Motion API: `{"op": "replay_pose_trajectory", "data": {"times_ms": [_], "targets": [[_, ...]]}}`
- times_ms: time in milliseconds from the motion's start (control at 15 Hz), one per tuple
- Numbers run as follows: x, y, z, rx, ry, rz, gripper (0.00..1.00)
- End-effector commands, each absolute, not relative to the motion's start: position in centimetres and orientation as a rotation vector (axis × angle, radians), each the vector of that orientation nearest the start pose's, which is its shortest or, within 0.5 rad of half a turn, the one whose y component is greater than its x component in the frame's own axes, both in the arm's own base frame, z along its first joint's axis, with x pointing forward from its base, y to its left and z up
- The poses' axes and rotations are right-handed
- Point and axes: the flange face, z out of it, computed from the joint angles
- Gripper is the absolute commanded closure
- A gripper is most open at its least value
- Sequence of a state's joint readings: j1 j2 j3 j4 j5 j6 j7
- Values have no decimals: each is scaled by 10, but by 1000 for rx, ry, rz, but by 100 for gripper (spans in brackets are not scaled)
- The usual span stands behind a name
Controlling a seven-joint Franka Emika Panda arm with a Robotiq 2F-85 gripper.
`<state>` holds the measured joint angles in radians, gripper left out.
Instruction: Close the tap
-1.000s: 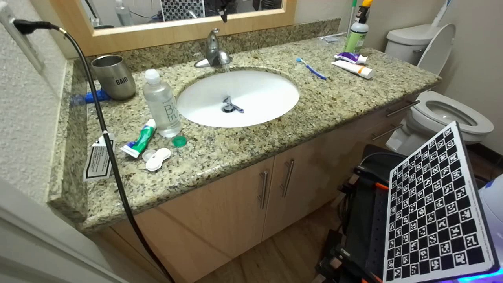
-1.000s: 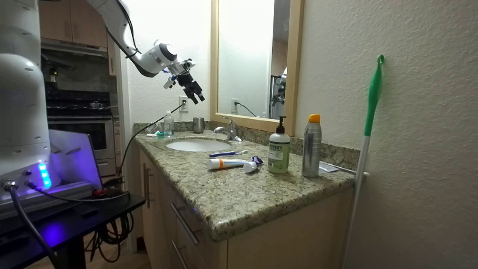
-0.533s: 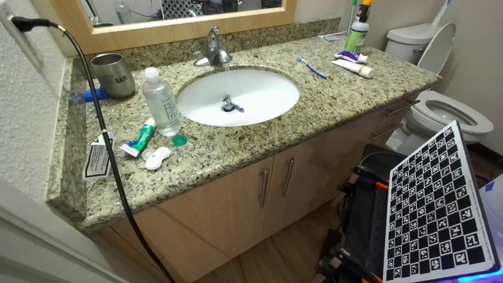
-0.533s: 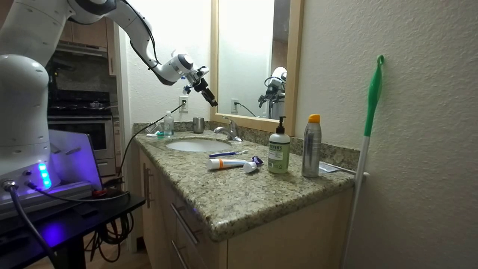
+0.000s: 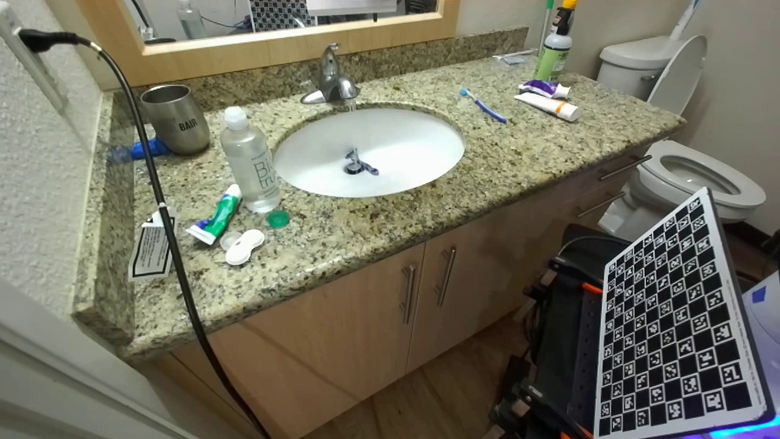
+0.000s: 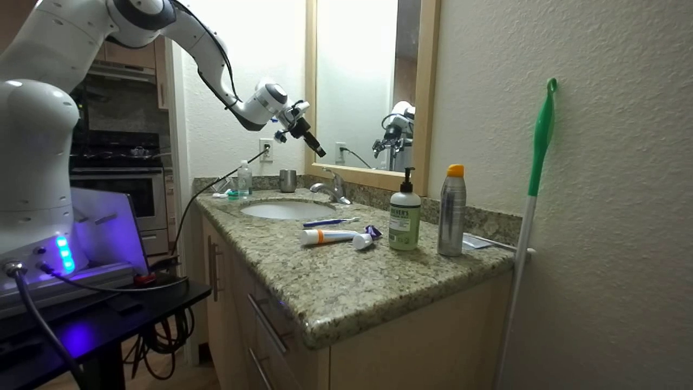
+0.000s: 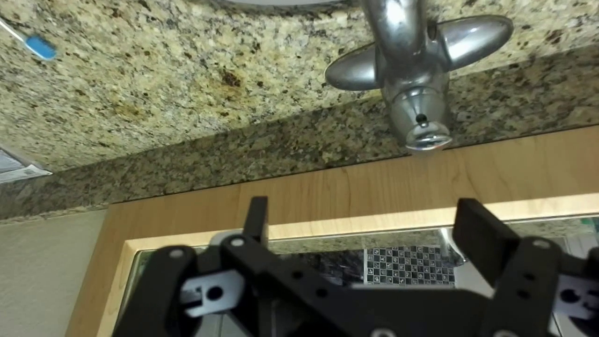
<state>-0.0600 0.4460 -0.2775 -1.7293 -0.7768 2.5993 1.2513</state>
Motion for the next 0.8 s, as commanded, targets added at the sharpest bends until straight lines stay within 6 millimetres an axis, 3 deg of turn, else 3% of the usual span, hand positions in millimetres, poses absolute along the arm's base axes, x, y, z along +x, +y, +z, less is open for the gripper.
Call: {"op": "replay_pose_trajectory", "data": {"times_ms": [0,267,333,600,733], "targets": [[667,-194,376,-2995,1518,-1109,0],[673,-203,365,-3019,1608,-1093,0],[667,-197,374,-3005,1549,-1093,0],[669,-204,364,-3013,1582,-1081,0],[669,-209,354,-3036,1616,-980,0]]}}
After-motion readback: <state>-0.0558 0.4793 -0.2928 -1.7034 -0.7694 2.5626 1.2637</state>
